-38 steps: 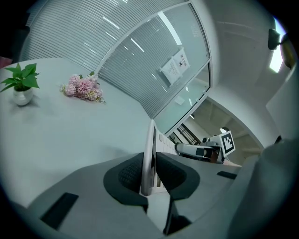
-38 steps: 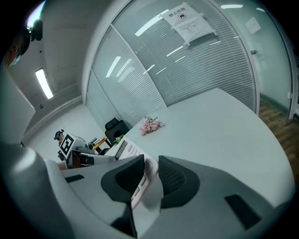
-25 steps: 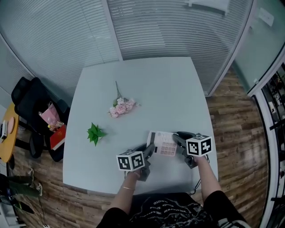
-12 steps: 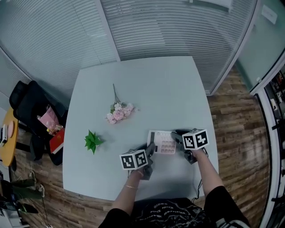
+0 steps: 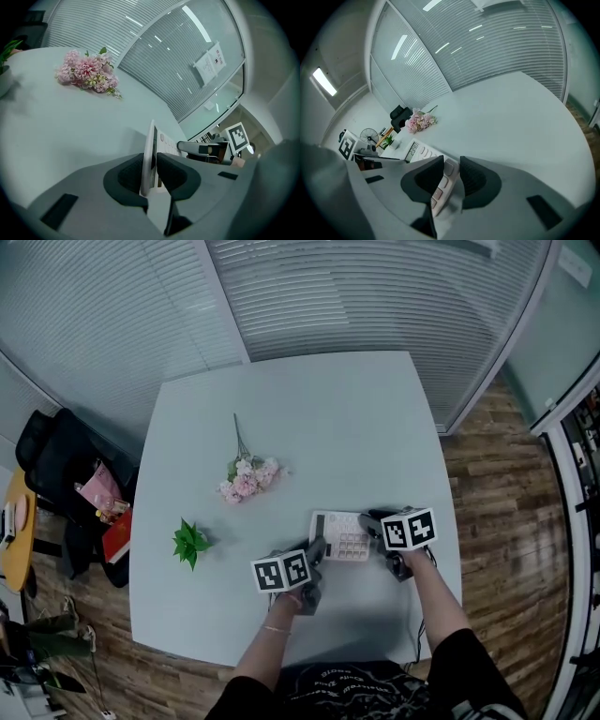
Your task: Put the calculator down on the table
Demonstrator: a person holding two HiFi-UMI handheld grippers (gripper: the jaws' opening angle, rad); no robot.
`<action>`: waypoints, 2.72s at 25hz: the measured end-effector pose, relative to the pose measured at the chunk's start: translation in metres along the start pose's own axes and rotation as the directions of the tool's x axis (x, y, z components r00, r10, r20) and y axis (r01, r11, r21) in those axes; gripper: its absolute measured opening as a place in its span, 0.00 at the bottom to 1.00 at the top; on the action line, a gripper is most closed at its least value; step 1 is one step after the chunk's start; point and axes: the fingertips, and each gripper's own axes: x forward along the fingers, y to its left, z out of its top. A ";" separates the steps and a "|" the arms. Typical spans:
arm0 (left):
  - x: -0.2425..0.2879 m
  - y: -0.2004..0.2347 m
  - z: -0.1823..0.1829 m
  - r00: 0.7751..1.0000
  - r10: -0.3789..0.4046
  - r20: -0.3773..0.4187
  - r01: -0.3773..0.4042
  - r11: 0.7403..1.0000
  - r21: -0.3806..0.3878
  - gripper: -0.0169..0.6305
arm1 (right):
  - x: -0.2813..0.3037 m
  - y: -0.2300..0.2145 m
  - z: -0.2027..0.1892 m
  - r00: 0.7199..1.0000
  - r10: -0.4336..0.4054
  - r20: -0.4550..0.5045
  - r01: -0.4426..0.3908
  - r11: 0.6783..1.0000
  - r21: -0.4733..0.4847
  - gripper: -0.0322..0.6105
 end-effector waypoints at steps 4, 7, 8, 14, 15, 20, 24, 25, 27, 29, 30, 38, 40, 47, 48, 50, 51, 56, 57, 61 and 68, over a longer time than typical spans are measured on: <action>0.004 0.004 0.002 1.000 0.011 -0.002 -0.011 1.000 -0.022 0.17 | 0.007 -0.004 0.001 1.000 0.001 -0.007 -0.001 1.000 0.007 0.23; 0.005 0.006 0.001 0.999 0.035 -0.017 -0.035 0.999 -0.030 0.17 | 0.010 -0.005 -0.001 1.000 -0.004 -0.012 0.004 1.000 0.024 0.23; 0.005 0.006 0.001 0.999 0.048 -0.023 -0.049 0.998 -0.031 0.18 | 0.011 -0.006 -0.002 1.000 -0.008 -0.015 0.008 1.000 0.029 0.23; 0.005 0.007 0.001 0.996 0.086 -0.039 -0.087 0.996 -0.023 0.18 | 0.013 -0.009 -0.006 0.999 -0.029 -0.018 0.030 0.998 0.050 0.24; 0.005 0.007 0.001 0.996 0.086 -0.038 -0.086 0.996 -0.022 0.18 | 0.014 -0.010 -0.008 0.999 -0.037 -0.022 0.038 0.998 0.051 0.24; 0.007 0.011 0.003 0.995 0.101 -0.009 -0.101 0.995 -0.022 0.22 | 0.016 -0.014 -0.009 0.996 -0.090 -0.018 0.091 0.995 0.030 0.24; 0.002 0.021 0.002 0.988 0.153 0.002 -0.153 0.988 -0.026 0.37 | 0.010 -0.019 -0.009 0.989 -0.147 0.016 0.147 0.989 0.021 0.33; 0.001 0.022 0.001 0.987 0.158 0.003 -0.158 0.987 -0.024 0.41 | 0.008 -0.019 -0.009 0.988 -0.151 0.032 0.150 0.988 0.024 0.37; 0.000 0.021 -0.001 0.990 0.142 0.006 -0.142 0.990 -0.014 0.50 | 0.004 -0.014 -0.008 0.988 -0.133 0.077 0.131 0.991 0.034 0.44; -0.003 0.014 -0.002 0.993 0.119 0.016 -0.119 0.993 0.012 0.51 | -0.003 -0.006 -0.006 0.984 -0.114 0.136 0.111 0.993 0.031 0.48; -0.004 0.011 -0.003 0.993 0.113 0.022 -0.114 0.993 0.031 0.51 | -0.007 -0.002 -0.005 0.980 -0.111 0.163 0.108 0.994 0.022 0.49; -0.036 -0.015 -0.015 0.991 0.105 0.088 -0.119 0.976 0.181 0.52 | -0.048 0.040 -0.016 0.953 -0.100 0.285 0.134 0.986 -0.102 0.50; -0.047 -0.020 -0.018 0.989 0.101 0.106 -0.122 0.969 0.216 0.52 | -0.057 0.053 -0.020 0.950 -0.095 0.298 0.142 0.979 -0.143 0.50; -0.096 -0.044 -0.032 0.982 0.033 0.186 -0.090 0.947 0.309 0.52 | -0.092 0.097 -0.041 0.935 -0.089 0.344 0.182 0.951 -0.251 0.50; -0.104 -0.048 -0.035 0.980 0.018 0.196 -0.083 0.941 0.329 0.52 | -0.097 0.104 -0.044 0.931 -0.089 0.353 0.191 0.946 -0.264 0.50; -0.119 -0.054 -0.042 0.978 -0.009 0.207 -0.070 0.925 0.373 0.52 | -0.107 0.116 -0.050 0.925 -0.092 0.369 0.207 0.936 -0.286 0.50; -0.126 -0.056 -0.046 0.977 -0.021 0.211 -0.065 0.917 0.394 0.52 | -0.111 0.122 -0.054 0.922 -0.093 0.376 0.214 0.931 -0.295 0.50; -0.163 -0.066 -0.071 0.969 -0.098 0.226 -0.015 0.892 0.451 0.52 | -0.133 0.151 -0.080 0.903 -0.082 0.421 0.233 0.918 -0.320 0.50; -0.171 -0.067 -0.077 0.968 -0.108 0.227 -0.009 0.887 0.461 0.52 | -0.137 0.158 -0.085 0.898 -0.079 0.433 0.236 0.917 -0.321 0.49; -0.196 -0.063 -0.101 0.965 -0.124 0.230 -0.009 0.863 0.504 0.52 | -0.148 0.180 -0.112 0.887 -0.075 0.456 0.253 0.905 -0.342 0.49; -0.230 -0.044 -0.145 0.964 -0.082 0.255 -0.060 0.861 0.504 0.52 | -0.154 0.211 -0.164 0.892 -0.087 0.443 0.264 0.898 -0.353 0.49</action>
